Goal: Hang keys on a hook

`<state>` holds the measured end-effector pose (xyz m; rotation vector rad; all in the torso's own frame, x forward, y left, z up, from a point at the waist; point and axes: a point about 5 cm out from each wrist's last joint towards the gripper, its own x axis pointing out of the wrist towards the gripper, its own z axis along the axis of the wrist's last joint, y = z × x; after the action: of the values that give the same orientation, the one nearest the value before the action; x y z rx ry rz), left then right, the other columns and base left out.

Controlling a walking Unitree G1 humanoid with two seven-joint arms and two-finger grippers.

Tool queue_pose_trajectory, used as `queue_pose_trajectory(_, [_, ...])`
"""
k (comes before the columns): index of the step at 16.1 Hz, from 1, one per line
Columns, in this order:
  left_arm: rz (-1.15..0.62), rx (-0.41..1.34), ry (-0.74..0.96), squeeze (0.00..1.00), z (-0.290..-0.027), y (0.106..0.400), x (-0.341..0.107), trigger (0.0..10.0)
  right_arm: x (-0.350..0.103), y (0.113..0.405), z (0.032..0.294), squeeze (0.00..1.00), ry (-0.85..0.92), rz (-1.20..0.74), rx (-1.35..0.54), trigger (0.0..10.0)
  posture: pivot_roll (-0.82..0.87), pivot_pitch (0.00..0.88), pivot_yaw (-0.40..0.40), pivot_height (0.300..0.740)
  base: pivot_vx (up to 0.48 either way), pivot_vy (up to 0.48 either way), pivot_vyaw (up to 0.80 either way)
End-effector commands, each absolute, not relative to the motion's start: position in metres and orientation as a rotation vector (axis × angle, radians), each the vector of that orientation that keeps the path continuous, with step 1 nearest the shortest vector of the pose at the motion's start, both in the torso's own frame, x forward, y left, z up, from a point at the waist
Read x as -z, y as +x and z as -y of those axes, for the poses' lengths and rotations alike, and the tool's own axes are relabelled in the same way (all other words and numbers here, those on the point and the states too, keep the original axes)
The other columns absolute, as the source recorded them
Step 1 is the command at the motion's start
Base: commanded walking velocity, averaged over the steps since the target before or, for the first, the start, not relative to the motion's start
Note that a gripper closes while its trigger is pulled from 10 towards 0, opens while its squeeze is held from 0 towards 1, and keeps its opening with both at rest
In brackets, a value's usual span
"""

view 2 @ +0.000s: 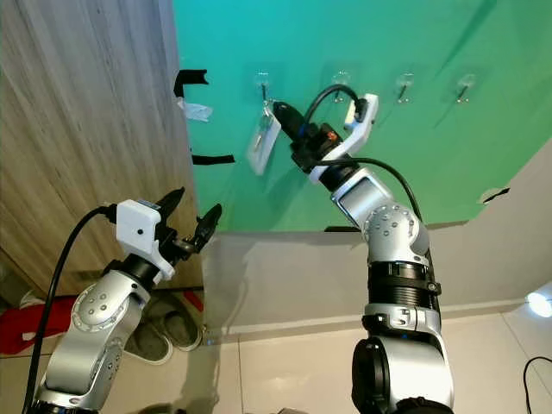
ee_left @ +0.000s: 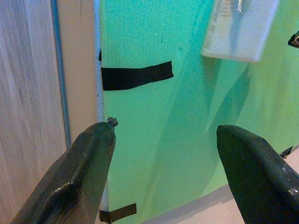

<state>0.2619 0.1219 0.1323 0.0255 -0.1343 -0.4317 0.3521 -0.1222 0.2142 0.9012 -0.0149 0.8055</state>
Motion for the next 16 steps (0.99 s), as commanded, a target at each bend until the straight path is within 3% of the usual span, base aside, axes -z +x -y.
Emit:
queue_pose_trajectory(1, [0.151, 0.457, 0.026, 0.00, -0.117, 0.260, -0.135, 10.0, -0.206, 0.354, 0.135, 0.00, 0.945, -0.008, -0.731, 10.0, -0.04, 0.032, -0.089, 0.740, 0.000, 0.000, 0.00])
queue_pose_trajectory(3, [0.151, 0.454, 0.026, 0.00, -0.117, 0.259, -0.136, 10.0, -0.191, 0.358, 0.137, 0.00, 0.862, -0.095, -0.656, 10.0, -0.04, 0.037, -0.090, 0.740, 0.000, 0.000, 0.00])
queue_pose_trajectory(4, [0.151, 0.445, 0.031, 0.00, -0.117, 0.260, -0.136, 10.0, -0.185, 0.357, 0.136, 0.00, 0.709, -0.086, -0.600, 10.0, -0.04, 0.038, -0.091, 0.740, 0.000, 0.000, 0.00])
queue_pose_trajectory(5, [0.150, 0.444, 0.031, 0.00, -0.118, 0.260, -0.136, 10.0, -0.183, 0.354, 0.135, 1.00, 0.641, -0.078, -0.596, 10.0, -0.04, 0.040, -0.092, 0.740, 0.000, 0.000, 0.00])
queue_pose_trajectory(8, [0.150, 0.443, 0.028, 0.00, -0.118, 0.260, -0.136, 10.0, -0.187, 0.344, 0.133, 1.00, 0.544, -0.017, -0.590, 10.0, -0.04, 0.041, -0.092, 0.740, 0.000, 0.000, 0.00])
queue_pose_trajectory(13, [0.149, 0.449, 0.035, 0.00, -0.118, 0.262, -0.137, 10.0, -0.194, 0.319, 0.147, 1.00, 0.030, 0.240, -0.391, 10.0, -0.06, 0.039, -0.082, 0.740, 0.000, 0.000, 0.00])
queue_pose_trajectory(16, [0.145, 0.432, 0.058, 0.00, -0.122, 0.264, -0.136, 10.0, -0.174, 0.289, 0.150, 1.00, -0.076, 0.265, -0.313, 10.0, -0.07, 0.041, -0.071, 0.740, 0.000, 0.000, 0.00])
